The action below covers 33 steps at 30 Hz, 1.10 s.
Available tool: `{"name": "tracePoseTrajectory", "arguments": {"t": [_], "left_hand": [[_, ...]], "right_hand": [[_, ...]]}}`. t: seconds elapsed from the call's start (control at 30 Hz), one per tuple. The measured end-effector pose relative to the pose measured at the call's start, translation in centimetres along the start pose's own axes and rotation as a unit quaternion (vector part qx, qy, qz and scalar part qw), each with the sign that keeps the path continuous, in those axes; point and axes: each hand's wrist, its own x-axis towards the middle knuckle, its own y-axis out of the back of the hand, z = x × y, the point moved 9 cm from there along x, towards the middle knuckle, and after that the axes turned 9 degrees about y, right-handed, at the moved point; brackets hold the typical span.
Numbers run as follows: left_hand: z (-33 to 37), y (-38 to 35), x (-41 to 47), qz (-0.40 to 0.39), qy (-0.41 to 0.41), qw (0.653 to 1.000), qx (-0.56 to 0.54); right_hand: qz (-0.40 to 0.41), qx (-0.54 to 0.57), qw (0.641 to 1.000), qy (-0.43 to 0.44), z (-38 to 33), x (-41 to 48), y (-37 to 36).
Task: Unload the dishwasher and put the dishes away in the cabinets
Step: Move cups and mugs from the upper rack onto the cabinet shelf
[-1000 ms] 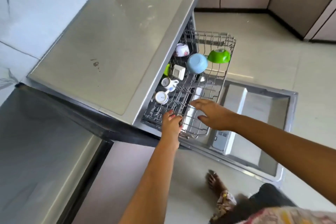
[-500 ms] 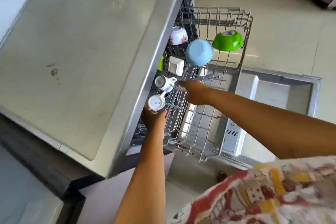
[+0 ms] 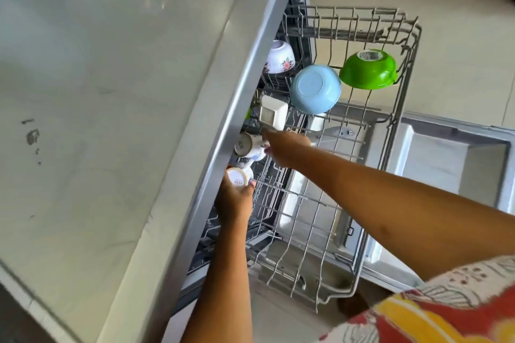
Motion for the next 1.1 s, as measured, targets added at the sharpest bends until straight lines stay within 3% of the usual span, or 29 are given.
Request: {"name": "tracePoseTrajectory", "arguments": {"t": [0.13, 0.4, 0.57, 0.7, 0.83, 1.1], "left_hand": [[0.6, 0.7, -0.7, -0.007, 0.027, 0.999, -0.021], [1.7, 3.1, -3.9, -0.005, 0.034, 0.989, -0.141], [-0.8, 3.5, -6.9, 0.012, 0.043, 0.971, -0.235], [-2.2, 3.5, -10.4, 0.021, 0.026, 0.978, -0.204], [-1.6, 3.8, -14.0, 0.011, -0.012, 0.986, -0.168], [-5.3, 8.8, -25.5, 0.041, -0.068, 0.977, -0.200]], "right_hand": [[0.011, -0.019, 1.000, 0.009, -0.9, 0.4, 0.9], [0.085, 0.099, 0.990, 0.045, -2.4, -2.1, 3.2], [0.062, 0.158, 0.984, 0.061, -1.9, -7.0, 2.9], [0.042, 0.194, 0.980, 0.025, -1.6, -12.2, 1.9], [0.083, 0.200, 0.976, 0.001, -0.9, -17.8, 2.5], [0.121, 0.200, 0.972, 0.025, -5.2, -29.9, 3.9]]}}
